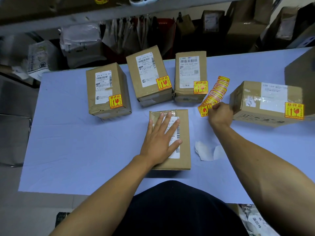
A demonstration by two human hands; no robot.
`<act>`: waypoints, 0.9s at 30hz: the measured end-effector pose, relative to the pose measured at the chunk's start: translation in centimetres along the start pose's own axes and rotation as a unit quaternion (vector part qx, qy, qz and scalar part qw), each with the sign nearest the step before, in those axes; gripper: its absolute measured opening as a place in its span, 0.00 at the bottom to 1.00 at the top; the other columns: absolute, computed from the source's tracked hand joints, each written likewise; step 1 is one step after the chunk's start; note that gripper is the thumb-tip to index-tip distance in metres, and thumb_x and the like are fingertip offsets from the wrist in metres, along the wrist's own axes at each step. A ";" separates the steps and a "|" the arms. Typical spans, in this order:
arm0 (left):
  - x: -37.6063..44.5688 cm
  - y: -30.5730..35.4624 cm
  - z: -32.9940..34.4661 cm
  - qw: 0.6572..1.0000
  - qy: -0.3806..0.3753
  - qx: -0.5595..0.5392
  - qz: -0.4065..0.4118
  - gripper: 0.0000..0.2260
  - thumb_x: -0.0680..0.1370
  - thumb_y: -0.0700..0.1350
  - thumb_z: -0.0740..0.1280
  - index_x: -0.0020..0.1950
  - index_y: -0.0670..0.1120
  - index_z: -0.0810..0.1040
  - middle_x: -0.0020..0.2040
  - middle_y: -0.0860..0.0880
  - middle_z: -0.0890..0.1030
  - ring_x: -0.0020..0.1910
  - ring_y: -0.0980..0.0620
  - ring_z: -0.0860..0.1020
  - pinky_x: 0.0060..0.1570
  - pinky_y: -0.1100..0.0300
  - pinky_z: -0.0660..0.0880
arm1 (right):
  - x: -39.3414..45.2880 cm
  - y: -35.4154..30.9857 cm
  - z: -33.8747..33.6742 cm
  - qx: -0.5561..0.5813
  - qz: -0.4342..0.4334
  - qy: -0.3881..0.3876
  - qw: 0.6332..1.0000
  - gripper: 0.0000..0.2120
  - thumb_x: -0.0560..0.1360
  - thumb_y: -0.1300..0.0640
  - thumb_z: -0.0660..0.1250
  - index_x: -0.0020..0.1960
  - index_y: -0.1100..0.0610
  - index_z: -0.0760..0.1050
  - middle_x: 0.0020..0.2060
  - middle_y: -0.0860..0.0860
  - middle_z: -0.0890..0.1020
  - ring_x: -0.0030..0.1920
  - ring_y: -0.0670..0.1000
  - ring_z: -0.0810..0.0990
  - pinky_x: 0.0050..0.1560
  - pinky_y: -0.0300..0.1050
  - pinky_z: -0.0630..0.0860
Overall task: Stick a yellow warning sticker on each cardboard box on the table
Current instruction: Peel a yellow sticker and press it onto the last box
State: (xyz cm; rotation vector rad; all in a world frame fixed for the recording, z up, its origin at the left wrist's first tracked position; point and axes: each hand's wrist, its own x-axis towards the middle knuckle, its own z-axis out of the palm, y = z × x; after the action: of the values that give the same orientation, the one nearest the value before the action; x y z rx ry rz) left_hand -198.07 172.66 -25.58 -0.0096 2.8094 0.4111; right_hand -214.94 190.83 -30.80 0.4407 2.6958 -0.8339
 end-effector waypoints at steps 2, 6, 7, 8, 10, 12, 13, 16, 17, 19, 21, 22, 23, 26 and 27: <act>0.0 0.1 -0.1 1.000 0.001 -0.009 0.001 0.30 0.81 0.64 0.50 0.81 0.57 0.47 0.79 0.55 0.35 0.77 0.53 0.32 0.73 0.50 0.29 | -0.6 -0.3 -0.3 0.047 0.022 -0.006 0.999 0.05 0.76 0.58 0.69 0.50 0.58 0.81 0.52 0.58 0.83 0.54 0.62 0.81 0.47 0.50 0.76; -0.1 0.1 -0.5 0.999 0.011 -0.048 0.006 0.30 0.81 0.62 0.55 0.81 0.56 0.51 0.81 0.53 0.41 0.79 0.53 0.35 0.73 0.51 0.29 | -2.8 -0.5 -1.3 0.245 0.104 -0.044 0.963 0.06 0.75 0.61 0.69 0.40 0.55 0.77 0.43 0.54 0.81 0.46 0.56 0.80 0.45 0.48 0.78; -0.1 0.1 -0.7 0.997 0.019 -0.071 0.005 0.28 0.82 0.60 0.57 0.80 0.55 0.55 0.82 0.53 0.44 0.80 0.52 0.38 0.73 0.52 0.30 | -3.6 -0.5 -1.7 0.291 0.122 -0.059 0.947 0.07 0.75 0.61 0.70 0.39 0.54 0.76 0.43 0.55 0.81 0.42 0.55 0.79 0.42 0.46 0.76; -0.2 0.2 -0.9 0.995 0.030 -0.095 0.003 0.27 0.82 0.58 0.60 0.79 0.54 0.59 0.82 0.52 0.47 0.80 0.51 0.41 0.74 0.52 0.32 | -4.5 -0.5 -2.2 0.332 0.132 -0.077 0.931 0.07 0.76 0.62 0.70 0.40 0.55 0.76 0.43 0.56 0.80 0.38 0.53 0.78 0.39 0.44 0.75; -0.3 0.8 -1.6 0.986 0.060 -0.155 -0.011 0.22 0.82 0.52 0.63 0.75 0.49 0.69 0.80 0.49 0.58 0.80 0.48 0.49 0.76 0.51 0.41 | -6.5 -0.5 -3.3 0.388 0.132 -0.117 0.904 0.04 0.77 0.61 0.71 0.44 0.56 0.77 0.41 0.55 0.80 0.36 0.50 0.78 0.38 0.41 0.76; -0.4 1.8 -2.5 0.969 0.103 -0.223 -0.026 0.18 0.81 0.47 0.65 0.70 0.46 0.75 0.75 0.46 0.70 0.77 0.46 0.61 0.76 0.52 0.54 | -8.7 -0.7 -4.4 0.424 0.114 -0.155 0.885 0.02 0.77 0.60 0.70 0.48 0.56 0.77 0.41 0.53 0.81 0.38 0.50 0.79 0.40 0.40 0.77; -0.4 2.5 -2.8 0.956 0.126 -0.261 -0.037 0.16 0.81 0.46 0.66 0.68 0.45 0.76 0.71 0.46 0.74 0.72 0.47 0.68 0.73 0.54 0.61 | -9.7 -0.8 -4.9 0.439 0.100 -0.173 0.876 0.02 0.77 0.61 0.70 0.47 0.55 0.77 0.41 0.53 0.81 0.38 0.50 0.79 0.40 0.40 0.78; -0.4 4.6 -4.2 0.877 0.128 -0.445 -0.132 0.15 0.79 0.47 0.69 0.65 0.47 0.77 0.59 0.50 0.80 0.55 0.54 0.79 0.56 0.59 0.77 | -12.9 -1.3 -6.2 0.465 0.051 -0.222 0.855 0.04 0.77 0.62 0.70 0.45 0.55 0.77 0.37 0.51 0.82 0.35 0.47 0.80 0.37 0.38 0.77; -0.4 5.1 -4.6 0.829 0.104 -0.523 -0.169 0.13 0.79 0.47 0.70 0.63 0.48 0.78 0.56 0.50 0.81 0.51 0.54 0.81 0.51 0.59 0.79 | -13.9 -1.5 -6.4 0.469 0.035 -0.236 0.851 0.05 0.77 0.63 0.69 0.45 0.55 0.78 0.36 0.50 0.82 0.34 0.47 0.80 0.36 0.37 0.77; -0.7 5.5 -4.9 0.720 0.064 -0.659 -0.209 0.06 0.78 0.42 0.70 0.55 0.47 0.80 0.48 0.48 0.84 0.45 0.52 0.83 0.42 0.60 0.81 | -15.4 -1.8 -6.7 0.464 0.005 -0.256 0.848 0.05 0.78 0.64 0.69 0.45 0.56 0.79 0.35 0.50 0.83 0.35 0.46 0.82 0.37 0.37 0.79; -1.3 5.4 -5.4 0.677 0.053 -0.702 -0.214 0.04 0.78 0.38 0.70 0.50 0.45 0.81 0.43 0.47 0.84 0.40 0.51 0.82 0.40 0.59 0.80 | -16.6 -2.0 -6.8 0.457 -0.010 -0.268 0.848 0.05 0.77 0.65 0.69 0.45 0.57 0.80 0.36 0.52 0.84 0.36 0.48 0.83 0.39 0.39 0.81; -1.7 5.2 -5.5 0.671 0.053 -0.708 -0.215 0.04 0.77 0.37 0.69 0.49 0.44 0.81 0.42 0.47 0.84 0.39 0.51 0.82 0.42 0.58 0.80 | -17.1 -2.0 -7.0 0.459 -0.010 -0.273 0.846 0.05 0.78 0.65 0.69 0.45 0.57 0.80 0.36 0.52 0.84 0.36 0.49 0.83 0.40 0.40 0.81; -2.0 4.9 -5.7 0.666 0.056 -0.712 -0.214 0.04 0.77 0.36 0.69 0.48 0.44 0.81 0.42 0.46 0.84 0.39 0.51 0.82 0.43 0.57 0.80 | -17.5 -2.0 -7.1 0.460 -0.009 -0.278 0.843 0.05 0.78 0.64 0.69 0.45 0.57 0.81 0.35 0.52 0.84 0.35 0.48 0.82 0.39 0.40 0.81; -3.0 3.8 -6.3 0.638 0.067 -0.738 -0.211 0.04 0.78 0.35 0.69 0.48 0.43 0.80 0.43 0.44 0.83 0.41 0.49 0.81 0.48 0.55 0.79 | -18.3 -1.9 -7.6 0.436 -0.021 -0.302 0.848 0.03 0.77 0.64 0.69 0.46 0.59 0.81 0.35 0.52 0.84 0.33 0.48 0.81 0.36 0.39 0.80; -3.4 3.4 -6.5 0.632 0.068 -0.744 -0.208 0.04 0.78 0.34 0.69 0.49 0.42 0.80 0.43 0.43 0.83 0.41 0.49 0.81 0.48 0.55 0.79 | -18.6 -2.0 -7.7 0.424 -0.030 -0.308 0.851 0.03 0.77 0.64 0.69 0.46 0.59 0.81 0.35 0.53 0.83 0.33 0.48 0.80 0.36 0.39 0.79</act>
State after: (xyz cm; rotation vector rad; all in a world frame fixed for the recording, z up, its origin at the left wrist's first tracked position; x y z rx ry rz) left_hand -196.93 174.00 -17.66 -0.9917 1.5804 2.3869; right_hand -200.07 189.96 -17.11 0.1907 1.6533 -1.8087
